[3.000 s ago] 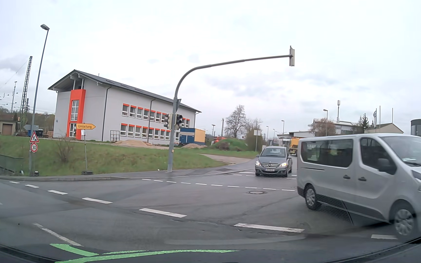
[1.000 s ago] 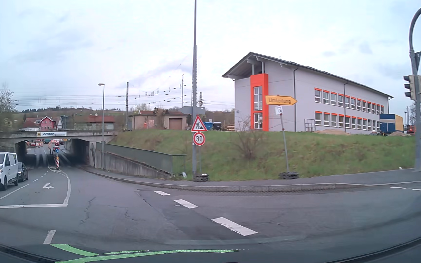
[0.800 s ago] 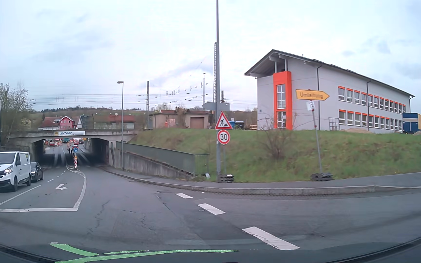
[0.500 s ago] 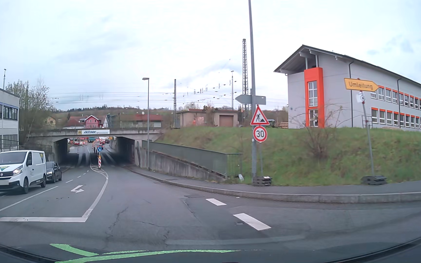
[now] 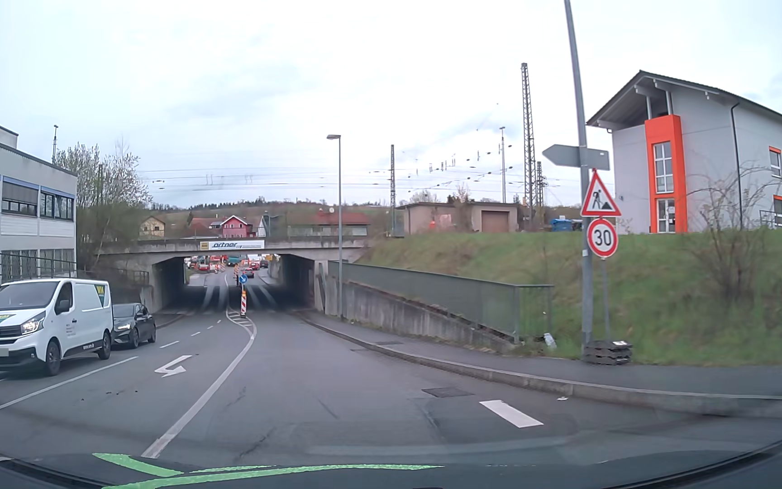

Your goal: Follow the waypoints while adhering to traffic rules and regulations

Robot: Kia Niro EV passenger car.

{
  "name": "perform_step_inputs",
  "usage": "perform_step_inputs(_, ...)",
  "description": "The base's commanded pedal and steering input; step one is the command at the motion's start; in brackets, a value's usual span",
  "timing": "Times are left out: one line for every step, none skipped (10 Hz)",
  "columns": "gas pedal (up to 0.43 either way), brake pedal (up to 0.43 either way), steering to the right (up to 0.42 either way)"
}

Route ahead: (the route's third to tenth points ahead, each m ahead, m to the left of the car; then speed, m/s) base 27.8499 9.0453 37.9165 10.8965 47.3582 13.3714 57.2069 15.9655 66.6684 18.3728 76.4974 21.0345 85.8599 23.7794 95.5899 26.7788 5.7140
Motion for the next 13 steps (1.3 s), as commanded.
perform_step_inputs(0.000,0.000,-0.161)
perform_step_inputs(0.000,0.000,-0.152)
perform_step_inputs(0.000,0.000,-0.134)
perform_step_inputs(0.000,0.000,-0.118)
perform_step_inputs(0.000,0.000,-0.106)
perform_step_inputs(0.000,0.000,-0.094)
perform_step_inputs(0.000,0.000,-0.082)
perform_step_inputs(0.000,0.000,-0.072)
perform_step_inputs(0.000,0.000,-0.056)
perform_step_inputs(0.000,0.000,-0.046)
perform_step_inputs(0.000,0.000,-0.044)
perform_step_inputs(0.000,0.006,-0.042)
perform_step_inputs(0.000,0.043,-0.040)
